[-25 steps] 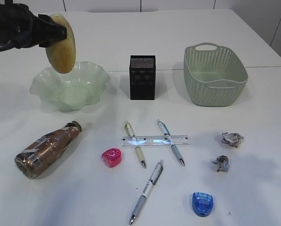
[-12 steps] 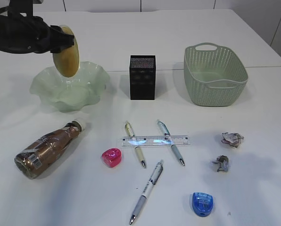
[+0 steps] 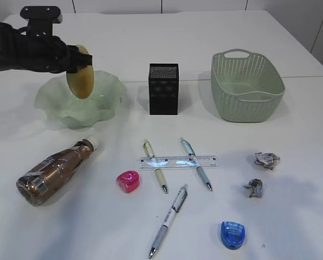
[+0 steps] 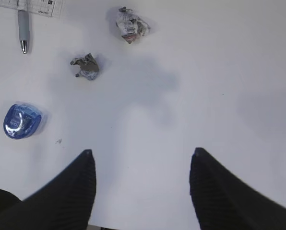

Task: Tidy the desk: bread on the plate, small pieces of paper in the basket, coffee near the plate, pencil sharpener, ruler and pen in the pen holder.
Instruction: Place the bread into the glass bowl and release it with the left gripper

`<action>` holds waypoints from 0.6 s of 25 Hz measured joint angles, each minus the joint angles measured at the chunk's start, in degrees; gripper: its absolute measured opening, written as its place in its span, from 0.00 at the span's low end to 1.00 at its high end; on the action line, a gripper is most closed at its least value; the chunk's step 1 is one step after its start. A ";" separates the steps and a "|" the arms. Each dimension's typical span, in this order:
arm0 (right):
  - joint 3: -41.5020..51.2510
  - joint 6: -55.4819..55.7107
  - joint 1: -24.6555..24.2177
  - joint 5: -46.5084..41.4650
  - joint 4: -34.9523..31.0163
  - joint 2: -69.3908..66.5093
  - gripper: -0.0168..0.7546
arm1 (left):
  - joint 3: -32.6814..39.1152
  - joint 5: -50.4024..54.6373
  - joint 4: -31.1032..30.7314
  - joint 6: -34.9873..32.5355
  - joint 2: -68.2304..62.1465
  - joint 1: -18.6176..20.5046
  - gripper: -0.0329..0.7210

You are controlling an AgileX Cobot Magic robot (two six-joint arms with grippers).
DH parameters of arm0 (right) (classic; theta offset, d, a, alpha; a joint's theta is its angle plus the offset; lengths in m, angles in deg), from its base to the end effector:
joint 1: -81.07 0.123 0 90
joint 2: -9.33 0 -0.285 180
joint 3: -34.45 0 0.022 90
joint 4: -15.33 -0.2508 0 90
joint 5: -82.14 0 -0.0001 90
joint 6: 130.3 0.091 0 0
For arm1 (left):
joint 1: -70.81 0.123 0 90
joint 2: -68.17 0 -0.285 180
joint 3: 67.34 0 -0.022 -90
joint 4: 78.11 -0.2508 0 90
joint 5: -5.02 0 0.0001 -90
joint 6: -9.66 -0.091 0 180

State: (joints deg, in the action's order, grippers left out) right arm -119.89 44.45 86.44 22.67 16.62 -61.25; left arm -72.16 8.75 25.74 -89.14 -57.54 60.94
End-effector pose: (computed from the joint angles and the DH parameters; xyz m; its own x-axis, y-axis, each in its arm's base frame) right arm 0.1936 0.0164 0.3034 -0.8938 -0.1873 -0.4075 -0.1785 0.9821 -0.0599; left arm 0.4635 -0.0866 0.1992 -0.5105 -0.0008 -0.8599 0.1805 0.9776 -0.1081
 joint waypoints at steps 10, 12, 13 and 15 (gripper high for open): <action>0.00 0.00 0.00 0.00 0.00 0.00 0.65 | -1.96 0.00 0.10 0.00 -3.25 1.17 0.33; 0.00 0.00 0.00 0.00 0.00 0.00 0.65 | -2.69 0.00 0.10 0.00 -3.92 1.17 0.33; 0.00 0.00 0.00 0.00 0.00 0.00 0.65 | -3.13 0.11 0.10 0.00 -4.34 1.17 0.33; 0.00 0.00 0.00 0.00 0.00 0.00 0.65 | -3.32 0.61 0.10 0.00 -4.72 1.17 0.34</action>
State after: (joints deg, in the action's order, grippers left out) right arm -119.89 44.45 86.44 22.67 16.62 -61.25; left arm -75.48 9.36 25.84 -89.14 -62.26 62.11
